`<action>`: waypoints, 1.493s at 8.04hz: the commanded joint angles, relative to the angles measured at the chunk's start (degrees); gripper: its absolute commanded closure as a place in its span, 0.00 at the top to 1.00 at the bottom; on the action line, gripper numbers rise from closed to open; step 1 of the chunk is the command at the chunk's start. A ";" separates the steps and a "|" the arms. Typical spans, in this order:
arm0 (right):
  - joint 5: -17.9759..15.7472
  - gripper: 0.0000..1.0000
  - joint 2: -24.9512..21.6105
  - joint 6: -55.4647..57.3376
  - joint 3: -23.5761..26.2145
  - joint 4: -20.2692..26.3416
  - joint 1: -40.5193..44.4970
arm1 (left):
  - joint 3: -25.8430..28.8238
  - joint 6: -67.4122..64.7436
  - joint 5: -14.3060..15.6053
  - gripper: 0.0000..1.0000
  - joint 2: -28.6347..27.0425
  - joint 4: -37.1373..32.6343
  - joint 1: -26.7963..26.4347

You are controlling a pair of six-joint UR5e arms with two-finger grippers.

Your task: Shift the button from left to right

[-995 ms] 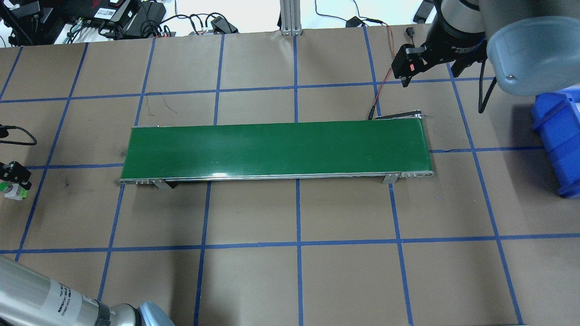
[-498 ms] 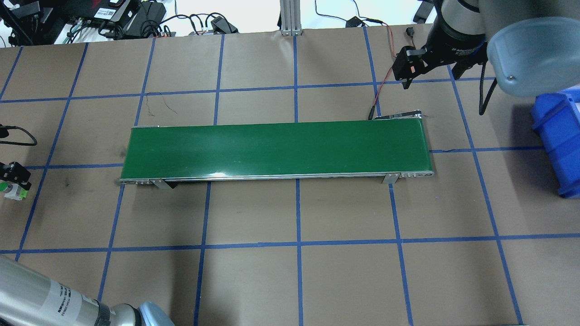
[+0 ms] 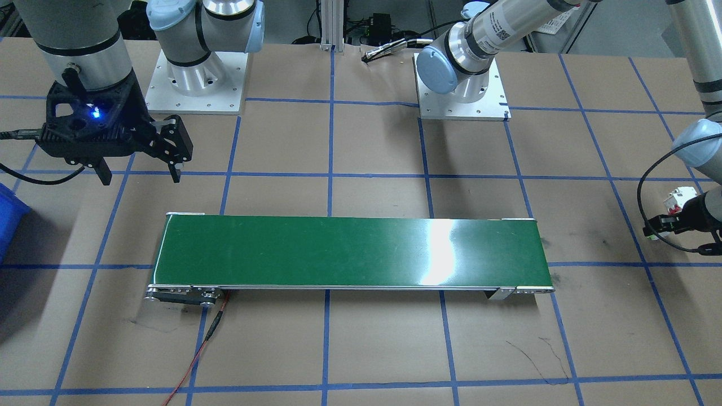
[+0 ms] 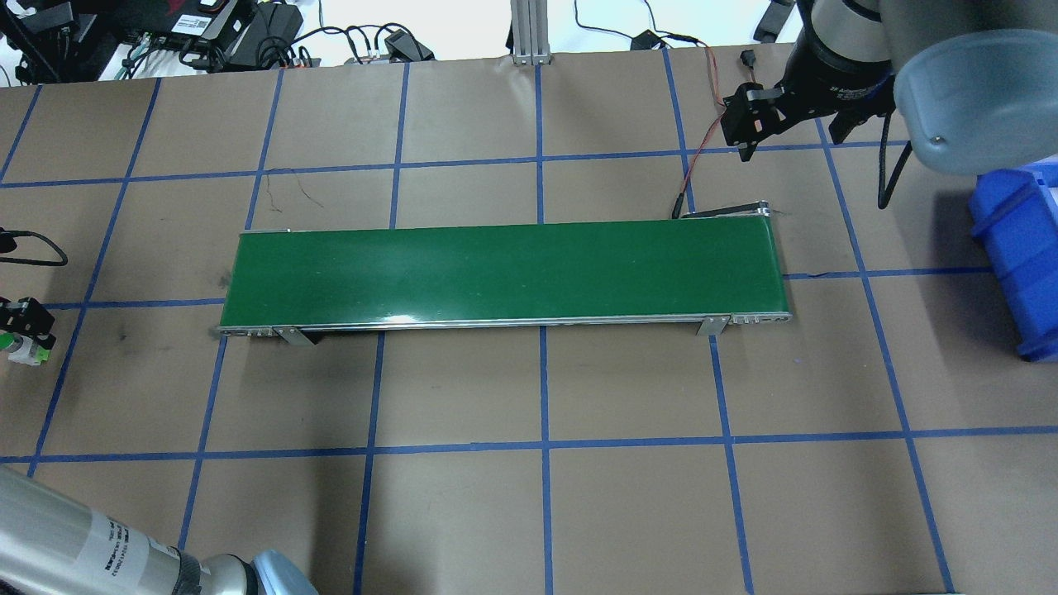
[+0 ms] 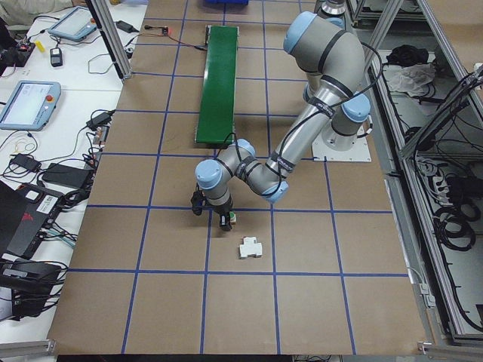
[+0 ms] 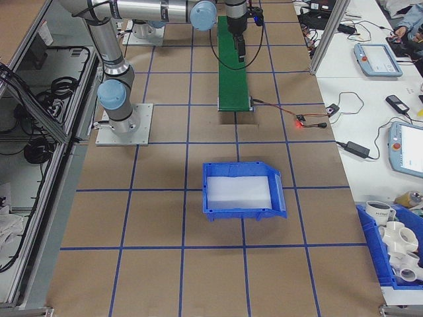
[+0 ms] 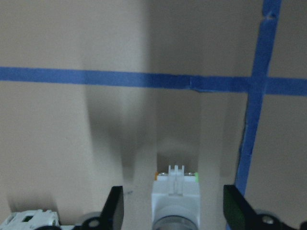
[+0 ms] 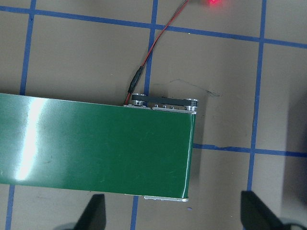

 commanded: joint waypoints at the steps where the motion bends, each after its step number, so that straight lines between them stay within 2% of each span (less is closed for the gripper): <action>1: -0.04 1.00 0.00 0.04 0.00 0.20 -0.64 | -0.08 -0.34 -0.30 0.11 0.09 -0.36 0.01; 2: 0.05 1.00 0.00 -0.13 0.00 0.11 -0.72 | -0.08 -0.43 -0.21 0.00 0.61 -0.45 0.01; 5: 0.05 1.00 0.00 -0.04 0.00 0.20 -0.81 | 0.62 -0.43 0.32 0.00 5.08 -5.19 -0.07; 7: 0.05 1.00 0.00 -0.13 0.00 0.20 -0.81 | 0.71 0.09 -0.38 0.00 10.78 -6.51 -1.12; 8: 0.05 1.00 0.00 -0.13 0.00 0.20 -0.81 | 0.79 0.27 -1.78 0.00 12.55 -8.95 -2.00; 9: 0.05 1.00 0.00 -0.13 0.00 0.20 -0.81 | 0.79 -0.16 -3.36 0.00 13.53 -10.72 -5.92; 11: 0.05 1.00 0.00 -0.13 0.00 0.20 -0.90 | 0.88 -7.50 -3.90 0.00 15.72 -11.44 -15.50; 12: 0.05 1.00 0.00 -0.13 0.00 0.11 -0.81 | 0.88 -11.81 -7.73 0.00 16.86 -11.53 -19.37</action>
